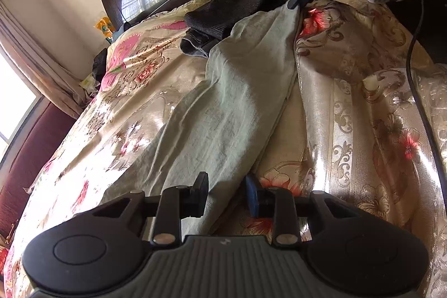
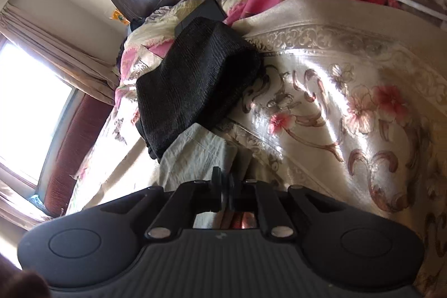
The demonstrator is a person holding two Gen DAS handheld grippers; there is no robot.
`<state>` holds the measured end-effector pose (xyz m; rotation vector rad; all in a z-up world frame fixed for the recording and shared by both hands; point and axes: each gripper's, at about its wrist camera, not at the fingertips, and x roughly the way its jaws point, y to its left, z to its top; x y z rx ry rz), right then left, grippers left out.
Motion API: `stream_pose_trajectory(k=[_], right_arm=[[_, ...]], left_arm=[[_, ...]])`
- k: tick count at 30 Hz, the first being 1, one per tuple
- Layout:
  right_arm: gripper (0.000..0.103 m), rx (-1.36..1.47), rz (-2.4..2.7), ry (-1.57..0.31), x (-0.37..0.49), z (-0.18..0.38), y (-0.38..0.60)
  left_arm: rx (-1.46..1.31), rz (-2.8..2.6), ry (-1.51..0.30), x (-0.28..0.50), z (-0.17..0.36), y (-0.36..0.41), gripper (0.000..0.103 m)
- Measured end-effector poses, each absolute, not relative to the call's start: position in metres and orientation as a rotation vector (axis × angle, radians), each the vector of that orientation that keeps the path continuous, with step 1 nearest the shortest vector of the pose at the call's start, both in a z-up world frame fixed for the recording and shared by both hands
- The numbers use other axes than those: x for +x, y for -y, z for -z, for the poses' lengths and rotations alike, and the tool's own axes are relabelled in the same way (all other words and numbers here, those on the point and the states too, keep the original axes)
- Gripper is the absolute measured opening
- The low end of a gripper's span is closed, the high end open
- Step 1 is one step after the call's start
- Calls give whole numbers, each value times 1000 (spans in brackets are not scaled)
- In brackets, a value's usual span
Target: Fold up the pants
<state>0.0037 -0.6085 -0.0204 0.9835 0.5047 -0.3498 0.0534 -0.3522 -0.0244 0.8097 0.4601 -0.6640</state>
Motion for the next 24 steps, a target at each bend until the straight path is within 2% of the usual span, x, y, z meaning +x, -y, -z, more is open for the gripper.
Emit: stream_pose_trajectory(k=[1, 4, 11, 19, 24], right_arm=[[24, 997, 341, -498, 2, 22, 607], [29, 1023, 339, -487, -5, 18, 606], [32, 1070, 353, -489, -22, 17, 603], [34, 1040, 357, -523, 20, 31, 607], [37, 1063, 337, -442, 15, 38, 602]], left_arm=[[809, 661, -457, 55, 23, 352, 45], [805, 646, -452, 58, 20, 349, 45], [776, 631, -472, 60, 23, 340, 46], [742, 641, -469, 62, 19, 344, 46], [752, 632, -479, 66, 20, 345, 46]])
